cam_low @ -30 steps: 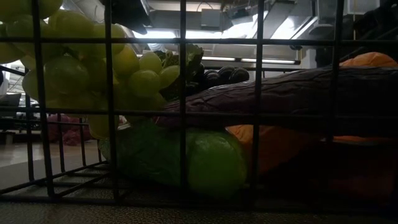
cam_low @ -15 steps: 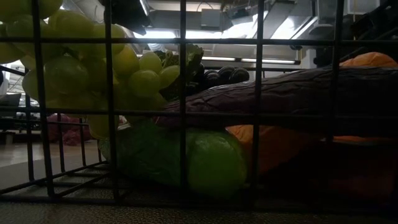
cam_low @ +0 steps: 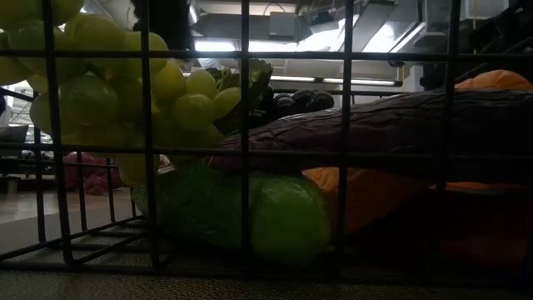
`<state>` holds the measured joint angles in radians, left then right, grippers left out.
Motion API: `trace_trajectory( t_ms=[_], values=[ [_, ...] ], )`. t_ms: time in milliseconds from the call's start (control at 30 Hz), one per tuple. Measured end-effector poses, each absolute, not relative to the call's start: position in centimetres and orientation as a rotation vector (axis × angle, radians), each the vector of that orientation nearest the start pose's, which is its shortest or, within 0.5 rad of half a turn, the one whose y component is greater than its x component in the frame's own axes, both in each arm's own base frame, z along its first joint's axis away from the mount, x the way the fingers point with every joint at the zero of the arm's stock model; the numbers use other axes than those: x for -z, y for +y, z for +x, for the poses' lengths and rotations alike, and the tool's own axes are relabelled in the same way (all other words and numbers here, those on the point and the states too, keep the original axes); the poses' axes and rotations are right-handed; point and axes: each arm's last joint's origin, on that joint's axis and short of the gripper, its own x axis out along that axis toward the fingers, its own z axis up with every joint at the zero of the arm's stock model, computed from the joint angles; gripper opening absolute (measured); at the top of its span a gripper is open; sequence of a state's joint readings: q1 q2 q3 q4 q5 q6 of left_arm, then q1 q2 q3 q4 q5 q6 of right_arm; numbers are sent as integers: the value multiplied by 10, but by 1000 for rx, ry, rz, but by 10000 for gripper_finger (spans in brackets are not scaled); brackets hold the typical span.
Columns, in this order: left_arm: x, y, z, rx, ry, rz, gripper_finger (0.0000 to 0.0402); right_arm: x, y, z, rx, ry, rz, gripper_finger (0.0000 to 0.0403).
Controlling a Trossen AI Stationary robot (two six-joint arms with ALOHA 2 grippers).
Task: Build produce basket
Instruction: Put the purple garlic into the wire basket
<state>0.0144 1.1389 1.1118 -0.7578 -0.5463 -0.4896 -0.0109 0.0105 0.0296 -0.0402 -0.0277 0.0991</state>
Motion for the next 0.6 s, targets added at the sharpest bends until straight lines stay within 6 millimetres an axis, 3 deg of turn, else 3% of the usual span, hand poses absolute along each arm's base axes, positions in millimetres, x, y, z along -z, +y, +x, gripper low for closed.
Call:
trace_trajectory(
  t_ms=[133, 367, 600],
  values=[
    [-322, 44, 212, -831, 709, -322, 167, -169, 0, 96, -15, 22, 99, 165],
    [-302, 85, 214, -1035, 808, -404, 167, -169, 0, 96, -15, 22, 100, 165],
    [-258, 118, 218, -1200, 1102, -514, 167, -169, 0, 96, -15, 22, 100, 165]
  ],
)
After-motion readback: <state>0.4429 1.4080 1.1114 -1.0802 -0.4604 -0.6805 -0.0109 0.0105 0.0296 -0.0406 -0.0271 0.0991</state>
